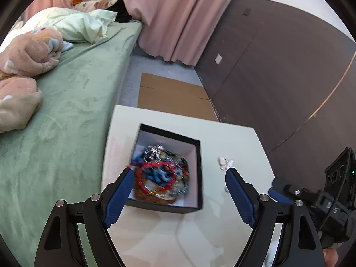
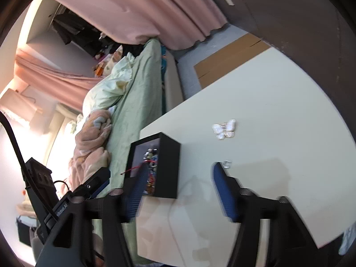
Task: Organize jewelry
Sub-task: 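Grasp the small silver ring with the left tool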
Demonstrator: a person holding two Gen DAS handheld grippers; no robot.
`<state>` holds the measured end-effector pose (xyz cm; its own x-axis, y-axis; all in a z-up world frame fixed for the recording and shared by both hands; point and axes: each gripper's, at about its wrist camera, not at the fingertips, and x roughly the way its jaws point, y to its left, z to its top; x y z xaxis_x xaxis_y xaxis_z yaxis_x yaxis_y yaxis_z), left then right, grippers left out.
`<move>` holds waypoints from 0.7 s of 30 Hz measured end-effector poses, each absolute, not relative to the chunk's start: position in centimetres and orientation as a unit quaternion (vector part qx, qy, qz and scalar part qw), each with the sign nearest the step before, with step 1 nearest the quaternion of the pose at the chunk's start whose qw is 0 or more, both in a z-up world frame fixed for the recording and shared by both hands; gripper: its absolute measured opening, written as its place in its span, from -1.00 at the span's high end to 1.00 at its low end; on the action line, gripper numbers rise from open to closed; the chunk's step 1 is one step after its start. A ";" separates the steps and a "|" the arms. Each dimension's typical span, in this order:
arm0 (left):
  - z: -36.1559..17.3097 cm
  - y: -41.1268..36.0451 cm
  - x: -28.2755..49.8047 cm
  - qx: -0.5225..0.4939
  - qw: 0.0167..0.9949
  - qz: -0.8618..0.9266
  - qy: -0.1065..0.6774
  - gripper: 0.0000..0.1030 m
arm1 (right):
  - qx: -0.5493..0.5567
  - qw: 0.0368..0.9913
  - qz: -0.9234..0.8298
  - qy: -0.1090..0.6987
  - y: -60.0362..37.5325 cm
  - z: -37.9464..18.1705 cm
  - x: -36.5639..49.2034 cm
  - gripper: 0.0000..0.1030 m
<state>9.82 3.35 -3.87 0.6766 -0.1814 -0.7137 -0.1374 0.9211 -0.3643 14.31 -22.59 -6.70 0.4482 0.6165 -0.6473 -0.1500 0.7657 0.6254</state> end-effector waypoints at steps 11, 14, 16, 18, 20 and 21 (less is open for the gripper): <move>-4.8 -1.9 9.6 -0.152 0.894 -0.036 0.420 -0.64 | 0.280 0.812 0.184 0.478 -28.9 -7.9 13.1 -0.51; -5.1 -2.6 9.7 -0.158 0.890 -0.049 0.425 -0.64 | 0.298 0.807 0.174 0.480 -30.5 -8.3 13.0 -0.51; -5.3 -3.1 9.8 -0.158 0.888 -0.051 0.428 -0.64 | 0.303 0.805 0.169 0.480 -31.1 -8.4 13.0 -0.51; -5.5 -3.6 10.1 -0.159 0.887 -0.049 0.430 -0.64 | 0.309 0.803 0.163 0.482 -31.8 -8.6 13.0 -0.51; -5.5 -3.9 10.3 -0.161 0.887 -0.051 0.431 -0.64 | 0.314 0.801 0.160 0.484 -32.3 -8.7 13.0 -0.51; -5.7 -4.2 10.5 -0.161 0.885 -0.052 0.433 -0.64 | 0.313 0.801 0.157 0.485 -32.5 -8.7 13.0 -0.51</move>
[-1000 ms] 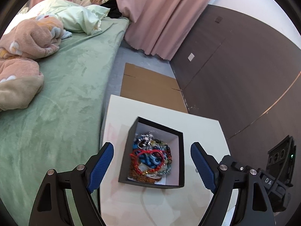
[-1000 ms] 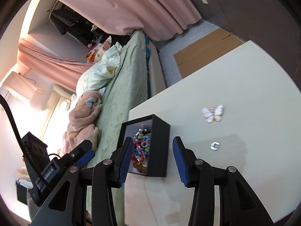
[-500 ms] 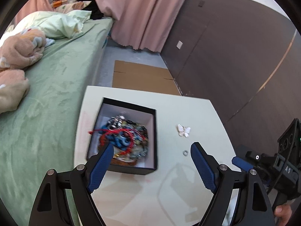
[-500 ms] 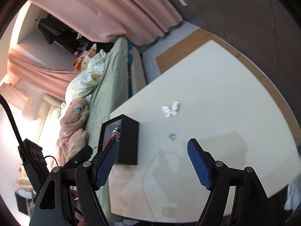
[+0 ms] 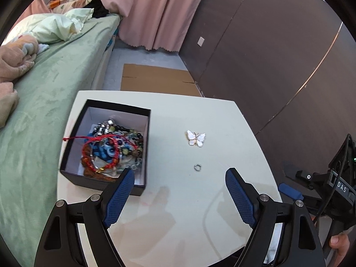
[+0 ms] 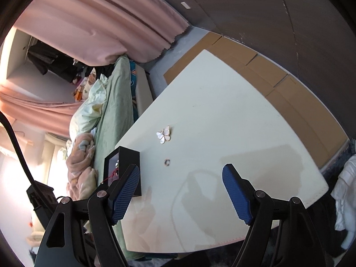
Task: Organize jewelry
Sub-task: 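Grasp the small silver ring with the left tool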
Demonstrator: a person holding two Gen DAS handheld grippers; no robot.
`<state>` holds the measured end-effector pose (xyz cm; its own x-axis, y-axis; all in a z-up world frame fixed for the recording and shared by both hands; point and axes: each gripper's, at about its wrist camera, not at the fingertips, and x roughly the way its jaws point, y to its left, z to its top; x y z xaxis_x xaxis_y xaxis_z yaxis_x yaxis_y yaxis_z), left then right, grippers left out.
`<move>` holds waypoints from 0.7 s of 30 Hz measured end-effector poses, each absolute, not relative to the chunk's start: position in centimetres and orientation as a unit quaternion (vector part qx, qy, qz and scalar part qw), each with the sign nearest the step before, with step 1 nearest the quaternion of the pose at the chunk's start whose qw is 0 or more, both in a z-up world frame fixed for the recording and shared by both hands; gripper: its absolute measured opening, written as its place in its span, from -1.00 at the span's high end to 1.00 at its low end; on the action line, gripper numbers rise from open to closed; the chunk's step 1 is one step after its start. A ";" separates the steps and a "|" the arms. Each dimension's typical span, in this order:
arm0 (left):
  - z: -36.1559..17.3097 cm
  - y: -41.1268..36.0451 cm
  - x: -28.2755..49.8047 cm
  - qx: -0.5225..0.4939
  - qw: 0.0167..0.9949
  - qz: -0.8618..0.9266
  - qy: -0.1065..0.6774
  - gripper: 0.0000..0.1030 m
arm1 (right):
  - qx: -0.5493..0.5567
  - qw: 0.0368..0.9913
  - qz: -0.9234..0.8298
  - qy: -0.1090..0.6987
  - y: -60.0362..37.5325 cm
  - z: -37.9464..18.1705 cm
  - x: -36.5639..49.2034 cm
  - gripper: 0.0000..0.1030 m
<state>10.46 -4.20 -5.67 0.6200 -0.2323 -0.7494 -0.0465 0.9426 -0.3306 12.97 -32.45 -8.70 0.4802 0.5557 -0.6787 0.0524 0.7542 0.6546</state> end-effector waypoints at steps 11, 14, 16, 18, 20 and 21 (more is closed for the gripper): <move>-7.3 -7.5 12.9 -0.123 0.877 -0.068 0.459 -0.30 | 0.326 0.793 0.118 0.502 -34.4 -9.5 13.6 -0.50; -7.9 -8.5 13.5 -0.106 0.876 -0.074 0.464 -0.22 | 0.328 0.794 0.112 0.500 -35.0 -9.4 13.8 -0.50; -8.5 -9.3 13.9 -0.089 0.875 -0.077 0.469 -0.17 | 0.330 0.793 0.112 0.500 -35.4 -9.4 14.1 -0.50; -9.1 -10.1 14.4 -0.067 0.875 -0.079 0.473 -0.14 | 0.332 0.790 0.112 0.503 -35.7 -9.5 14.4 -0.50; -9.6 -10.8 14.7 -0.045 0.875 -0.079 0.476 -0.08 | 0.335 0.787 0.111 0.506 -36.1 -9.6 14.7 -0.50; -9.9 -11.2 14.8 -0.032 0.874 -0.081 0.477 -0.02 | 0.336 0.786 0.111 0.507 -36.2 -9.7 14.8 -0.50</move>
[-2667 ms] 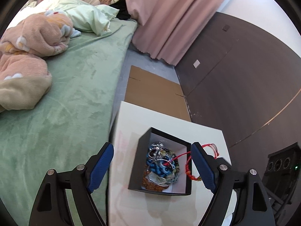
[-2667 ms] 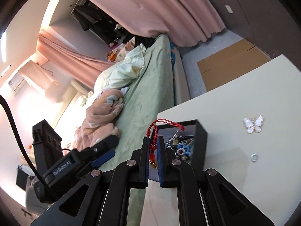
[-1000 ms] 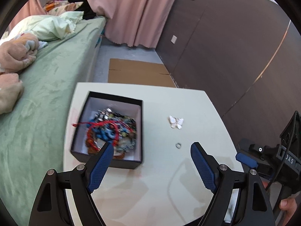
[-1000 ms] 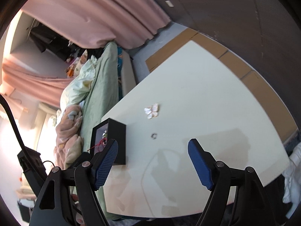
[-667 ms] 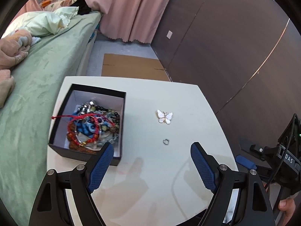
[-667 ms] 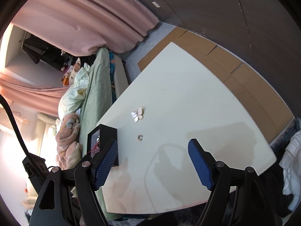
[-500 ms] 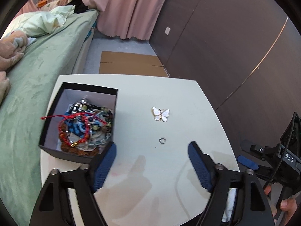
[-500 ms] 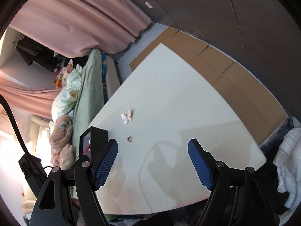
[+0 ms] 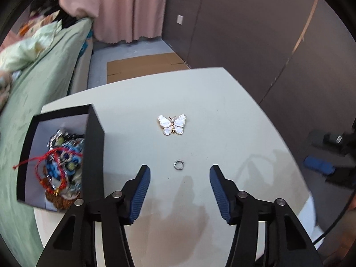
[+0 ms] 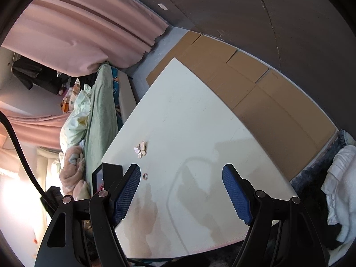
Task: Organize jewelry
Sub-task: 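Grasp the small silver ring with the left tool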
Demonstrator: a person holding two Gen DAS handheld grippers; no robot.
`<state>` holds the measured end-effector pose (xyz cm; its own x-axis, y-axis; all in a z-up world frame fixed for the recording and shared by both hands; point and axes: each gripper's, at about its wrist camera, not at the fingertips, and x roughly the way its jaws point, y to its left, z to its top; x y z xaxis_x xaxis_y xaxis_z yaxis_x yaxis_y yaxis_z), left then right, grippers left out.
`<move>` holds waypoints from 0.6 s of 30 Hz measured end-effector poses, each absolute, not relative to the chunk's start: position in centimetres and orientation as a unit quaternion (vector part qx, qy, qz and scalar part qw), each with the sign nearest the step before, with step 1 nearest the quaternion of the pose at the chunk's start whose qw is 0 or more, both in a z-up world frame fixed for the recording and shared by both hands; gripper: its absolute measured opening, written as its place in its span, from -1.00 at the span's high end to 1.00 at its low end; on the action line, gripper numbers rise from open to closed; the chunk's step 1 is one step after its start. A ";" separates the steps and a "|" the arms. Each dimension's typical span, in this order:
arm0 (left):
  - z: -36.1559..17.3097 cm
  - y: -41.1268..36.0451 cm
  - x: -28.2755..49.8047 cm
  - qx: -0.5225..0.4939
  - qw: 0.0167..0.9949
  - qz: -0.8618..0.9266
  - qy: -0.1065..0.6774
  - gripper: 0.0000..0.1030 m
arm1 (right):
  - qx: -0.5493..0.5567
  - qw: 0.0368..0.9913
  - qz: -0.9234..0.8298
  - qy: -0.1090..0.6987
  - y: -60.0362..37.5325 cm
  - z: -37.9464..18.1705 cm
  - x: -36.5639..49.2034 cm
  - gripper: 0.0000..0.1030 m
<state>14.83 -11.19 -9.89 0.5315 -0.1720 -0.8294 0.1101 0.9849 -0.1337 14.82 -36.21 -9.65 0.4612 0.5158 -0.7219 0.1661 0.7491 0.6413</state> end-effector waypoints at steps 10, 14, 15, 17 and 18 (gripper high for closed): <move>-12.1 -12.8 16.5 0.021 0.865 -0.092 0.492 0.25 | 0.343 0.784 0.116 0.504 -36.9 -9.4 16.0 -0.50; -12.6 -13.2 17.0 0.028 0.863 -0.093 0.496 0.34 | 0.343 0.782 0.120 0.506 -36.7 -9.4 16.3 -0.50; -12.7 -13.2 17.0 0.030 0.862 -0.092 0.497 0.37 | 0.343 0.782 0.122 0.506 -36.7 -9.4 16.2 -0.50; -12.8 -13.3 17.0 0.034 0.864 -0.091 0.493 0.38 | 0.342 0.781 0.124 0.507 -36.6 -9.4 16.1 -0.50; -12.9 -13.4 17.0 0.036 0.866 -0.090 0.491 0.38 | 0.342 0.781 0.125 0.508 -36.7 -9.4 16.2 -0.50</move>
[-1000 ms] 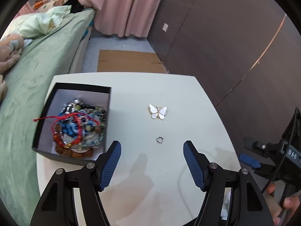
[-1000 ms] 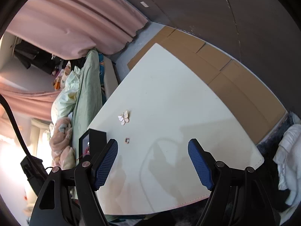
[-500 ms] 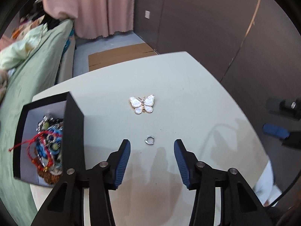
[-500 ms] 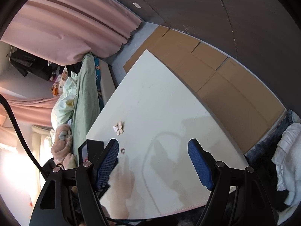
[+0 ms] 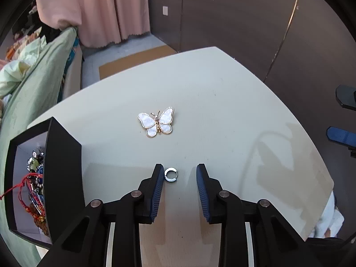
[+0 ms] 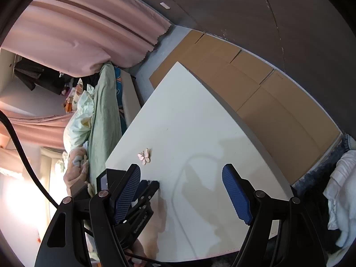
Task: Organize jewelry
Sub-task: 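Grasp the small silver ring with the left tool, then drop the silver ring into the box with the left tool while the right tool grasps the butterfly charm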
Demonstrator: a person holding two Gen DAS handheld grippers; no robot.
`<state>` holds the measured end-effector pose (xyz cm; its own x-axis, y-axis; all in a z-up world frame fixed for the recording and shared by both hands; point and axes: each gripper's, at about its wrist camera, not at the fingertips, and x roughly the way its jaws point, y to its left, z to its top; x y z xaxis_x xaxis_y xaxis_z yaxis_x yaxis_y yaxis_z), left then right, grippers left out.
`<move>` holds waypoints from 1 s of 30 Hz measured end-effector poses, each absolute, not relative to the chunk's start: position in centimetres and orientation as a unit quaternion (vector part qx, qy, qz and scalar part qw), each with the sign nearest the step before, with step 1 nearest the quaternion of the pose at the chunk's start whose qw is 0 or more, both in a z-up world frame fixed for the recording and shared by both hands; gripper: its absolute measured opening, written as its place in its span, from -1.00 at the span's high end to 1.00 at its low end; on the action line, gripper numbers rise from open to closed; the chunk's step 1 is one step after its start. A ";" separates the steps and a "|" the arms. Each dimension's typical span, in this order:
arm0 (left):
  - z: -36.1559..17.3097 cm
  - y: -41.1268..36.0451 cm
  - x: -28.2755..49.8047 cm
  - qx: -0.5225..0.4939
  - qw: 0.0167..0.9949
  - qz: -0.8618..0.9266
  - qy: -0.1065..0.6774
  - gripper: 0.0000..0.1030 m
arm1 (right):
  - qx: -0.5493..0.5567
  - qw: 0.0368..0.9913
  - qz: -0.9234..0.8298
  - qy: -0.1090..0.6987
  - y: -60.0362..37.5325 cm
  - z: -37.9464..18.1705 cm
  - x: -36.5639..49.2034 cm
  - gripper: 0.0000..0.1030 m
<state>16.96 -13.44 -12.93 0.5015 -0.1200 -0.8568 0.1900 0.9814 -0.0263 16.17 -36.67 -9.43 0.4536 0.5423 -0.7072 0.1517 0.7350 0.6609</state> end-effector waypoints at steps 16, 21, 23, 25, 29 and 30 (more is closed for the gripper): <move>-13.0 -13.3 16.7 0.039 0.871 -0.074 0.484 0.76 | 0.339 0.780 0.126 0.510 -36.9 -9.6 16.1 -0.50; -12.9 -13.3 16.7 0.042 0.871 -0.073 0.484 0.76 | 0.332 0.782 0.128 0.512 -36.7 -9.7 16.1 -0.50; -12.8 -13.1 16.7 0.038 0.870 -0.073 0.486 0.76 | 0.330 0.783 0.127 0.512 -36.7 -9.7 16.1 -0.50; -12.5 -12.7 16.7 0.032 0.872 -0.069 0.484 0.76 | 0.327 0.784 0.125 0.513 -36.5 -9.5 16.3 -0.50; -11.4 -11.6 16.4 0.013 0.878 -0.067 0.474 0.76 | 0.317 0.786 0.124 0.516 -35.9 -9.5 16.4 -0.50; -11.1 -11.3 16.3 0.009 0.880 -0.067 0.470 0.76 | 0.314 0.787 0.124 0.516 -35.7 -9.5 16.5 -0.50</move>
